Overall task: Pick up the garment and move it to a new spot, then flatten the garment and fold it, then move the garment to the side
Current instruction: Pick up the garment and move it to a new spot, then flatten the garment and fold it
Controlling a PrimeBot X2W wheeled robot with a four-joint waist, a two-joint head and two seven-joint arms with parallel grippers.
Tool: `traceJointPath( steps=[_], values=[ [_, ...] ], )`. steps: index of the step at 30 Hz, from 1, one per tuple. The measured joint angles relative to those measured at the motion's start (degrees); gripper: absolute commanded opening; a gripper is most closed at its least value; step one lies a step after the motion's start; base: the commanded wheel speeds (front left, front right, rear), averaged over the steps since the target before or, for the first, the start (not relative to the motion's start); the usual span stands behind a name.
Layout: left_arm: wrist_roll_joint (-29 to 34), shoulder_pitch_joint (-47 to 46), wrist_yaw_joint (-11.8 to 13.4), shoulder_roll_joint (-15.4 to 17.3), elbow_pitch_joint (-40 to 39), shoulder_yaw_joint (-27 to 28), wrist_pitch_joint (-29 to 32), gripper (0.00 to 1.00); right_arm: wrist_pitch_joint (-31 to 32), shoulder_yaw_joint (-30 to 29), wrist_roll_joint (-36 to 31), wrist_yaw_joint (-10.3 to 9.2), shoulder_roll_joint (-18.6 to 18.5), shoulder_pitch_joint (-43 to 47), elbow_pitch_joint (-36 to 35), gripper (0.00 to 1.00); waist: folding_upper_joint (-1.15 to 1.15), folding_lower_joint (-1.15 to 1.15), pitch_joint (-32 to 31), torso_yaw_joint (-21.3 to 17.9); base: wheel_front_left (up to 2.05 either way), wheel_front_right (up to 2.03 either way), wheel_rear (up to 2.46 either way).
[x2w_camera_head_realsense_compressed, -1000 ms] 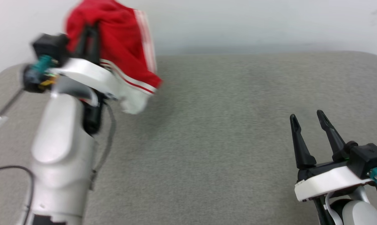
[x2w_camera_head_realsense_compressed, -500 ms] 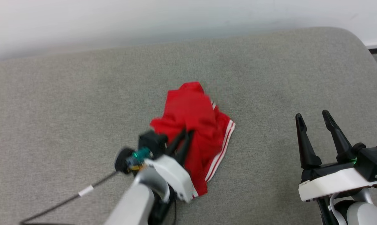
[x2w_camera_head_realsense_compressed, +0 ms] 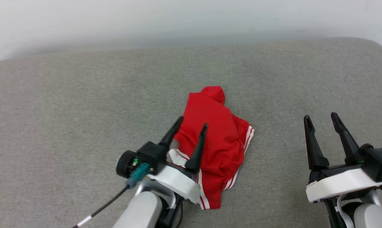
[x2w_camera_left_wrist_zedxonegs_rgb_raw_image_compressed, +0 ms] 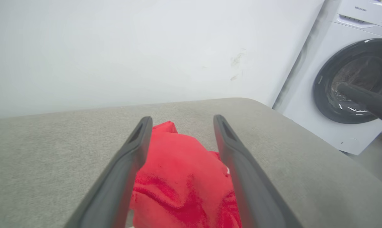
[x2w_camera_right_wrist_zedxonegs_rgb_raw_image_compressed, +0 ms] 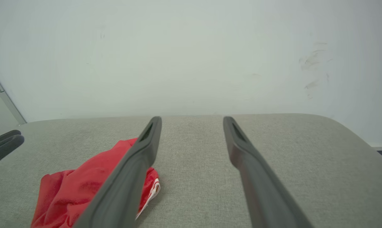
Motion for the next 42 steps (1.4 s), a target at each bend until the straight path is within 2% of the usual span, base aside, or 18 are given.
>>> traceJointPath(
  steps=[3, 9, 16, 23, 35, 39, 42],
  values=[
    [-0.01, -0.07, 2.13, 0.73, -0.96, 2.65, -0.85, 1.0, 0.46, -0.66, -0.22, 0.0, 0.0, 0.31, -0.01, 1.0, 0.0, 0.0, -1.13, 1.09, 0.0, 0.0, 0.0],
    [-1.16, 2.43, 6.11, 4.67, -1.66, 10.02, -1.55, 1.0, 1.62, -1.43, -0.63, 0.0, 0.01, 1.7, -0.03, 1.0, 0.0, 0.0, -3.29, 2.5, 0.0, 0.0, 0.0],
    [-1.74, 8.68, 8.47, 9.34, -4.0, 15.08, -1.87, 1.0, 2.68, -1.4, -0.53, 0.0, 0.01, 3.58, -0.65, 1.0, 0.0, 0.0, -5.25, 3.28, 0.0, 0.0, 0.0],
    [-2.08, 13.37, 8.96, 9.91, -7.5, 14.19, -0.2, 1.0, 3.75, -1.46, -0.53, 0.0, 0.01, 5.72, -1.12, 1.0, 0.0, 0.0, -7.27, 3.38, 0.0, 0.0, 0.0],
    [-2.86, 14.54, 9.39, 9.79, -9.12, 13.56, 0.79, 1.0, 4.6, -1.21, -0.53, 0.0, 0.01, 6.14, -2.29, 1.0, 0.0, 0.0, -7.71, 3.09, 0.0, 0.0, 0.0],
    [-3.07, 13.28, 8.66, 10.2, -9.35, 12.12, 4.19, 1.0, 4.57, -1.59, -0.53, 0.0, 0.01, 6.11, -2.79, 1.0, 0.0, 0.0, -6.89, 3.23, 0.0, 0.0, 0.0],
    [-2.93, 8.95, 6.49, 11.01, -9.01, 9.46, 10.03, 1.0, 4.57, -1.67, -0.55, 0.0, 0.01, 5.99, -3.03, 1.0, 0.0, 0.0, -5.92, 3.55, 0.0, 0.0, 0.0]
  ],
)
